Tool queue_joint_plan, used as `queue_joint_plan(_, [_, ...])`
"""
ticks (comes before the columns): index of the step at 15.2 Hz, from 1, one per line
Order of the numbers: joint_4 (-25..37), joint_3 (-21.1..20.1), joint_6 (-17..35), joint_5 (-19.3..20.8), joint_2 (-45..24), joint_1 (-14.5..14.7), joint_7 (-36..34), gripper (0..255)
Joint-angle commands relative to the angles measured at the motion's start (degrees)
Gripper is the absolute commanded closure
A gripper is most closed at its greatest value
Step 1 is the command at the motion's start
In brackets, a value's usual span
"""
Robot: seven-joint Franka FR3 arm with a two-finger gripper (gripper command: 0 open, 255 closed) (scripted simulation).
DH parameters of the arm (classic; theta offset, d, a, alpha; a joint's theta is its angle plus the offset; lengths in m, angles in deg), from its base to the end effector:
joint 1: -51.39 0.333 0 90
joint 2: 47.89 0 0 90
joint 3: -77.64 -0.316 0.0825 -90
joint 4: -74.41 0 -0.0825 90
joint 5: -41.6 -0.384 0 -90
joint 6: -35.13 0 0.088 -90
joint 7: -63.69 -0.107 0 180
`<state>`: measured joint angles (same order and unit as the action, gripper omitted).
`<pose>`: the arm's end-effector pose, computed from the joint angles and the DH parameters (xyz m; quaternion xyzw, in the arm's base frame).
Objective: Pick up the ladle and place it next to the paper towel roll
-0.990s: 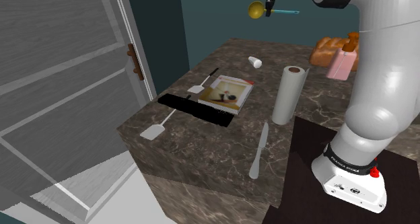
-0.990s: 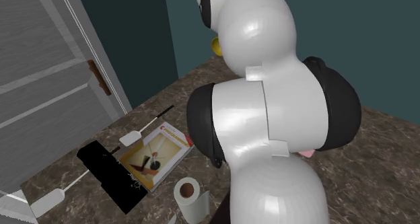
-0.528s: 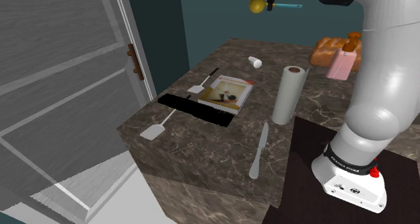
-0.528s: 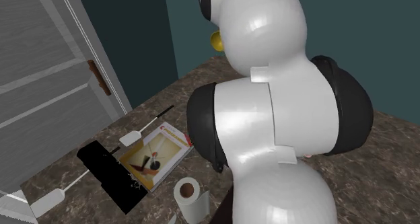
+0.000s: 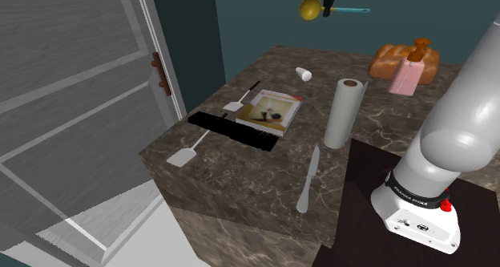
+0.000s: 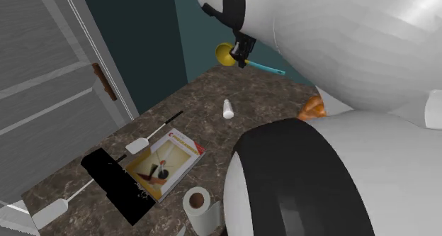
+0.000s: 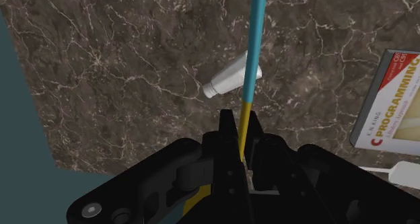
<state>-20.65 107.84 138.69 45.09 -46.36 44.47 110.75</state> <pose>0.4482 -0.3502 0.6178 0.9919 0.0904 0.0478 0.0748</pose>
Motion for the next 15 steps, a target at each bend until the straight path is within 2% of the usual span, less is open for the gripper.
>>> queue_joint_plan(1, [-5.8, -1.5, 0.8, 3.2, 5.5, 1.2, -3.2, 255])
queue_joint_plan(8, [-20.8, -8.4, -0.4, 9.8, 21.7, 1.7, -12.6, 255])
queue_joint_plan(15, [-32.0, -15.7, -4.4, 11.2, 35.6, 1.3, -20.0, 255])
